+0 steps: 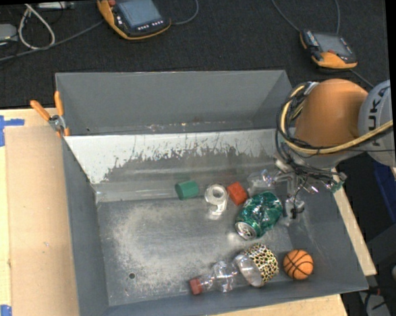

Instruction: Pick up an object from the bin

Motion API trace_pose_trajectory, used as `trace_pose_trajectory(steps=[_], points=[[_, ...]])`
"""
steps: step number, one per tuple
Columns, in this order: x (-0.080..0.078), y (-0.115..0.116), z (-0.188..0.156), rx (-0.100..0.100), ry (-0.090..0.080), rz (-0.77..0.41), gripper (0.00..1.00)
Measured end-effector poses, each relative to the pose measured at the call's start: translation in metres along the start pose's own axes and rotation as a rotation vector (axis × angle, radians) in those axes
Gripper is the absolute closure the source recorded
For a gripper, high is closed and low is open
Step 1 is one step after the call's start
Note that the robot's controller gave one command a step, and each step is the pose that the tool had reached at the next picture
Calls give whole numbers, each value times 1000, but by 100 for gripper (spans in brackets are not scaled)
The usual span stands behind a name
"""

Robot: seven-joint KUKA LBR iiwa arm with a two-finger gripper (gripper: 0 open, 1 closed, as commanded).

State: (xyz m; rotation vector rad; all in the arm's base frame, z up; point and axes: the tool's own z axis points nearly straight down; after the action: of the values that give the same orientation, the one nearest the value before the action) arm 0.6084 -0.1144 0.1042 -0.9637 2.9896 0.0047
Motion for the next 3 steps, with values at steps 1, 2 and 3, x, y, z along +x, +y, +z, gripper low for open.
trace_pose_trajectory(steps=[1, 2, 3], points=[[-15, 3, 31, -3, 3, 28, 0], [-16, -2, 35, 2, -4, -434, 100], [-16, -2, 35, 1, -4, -433, 100]])
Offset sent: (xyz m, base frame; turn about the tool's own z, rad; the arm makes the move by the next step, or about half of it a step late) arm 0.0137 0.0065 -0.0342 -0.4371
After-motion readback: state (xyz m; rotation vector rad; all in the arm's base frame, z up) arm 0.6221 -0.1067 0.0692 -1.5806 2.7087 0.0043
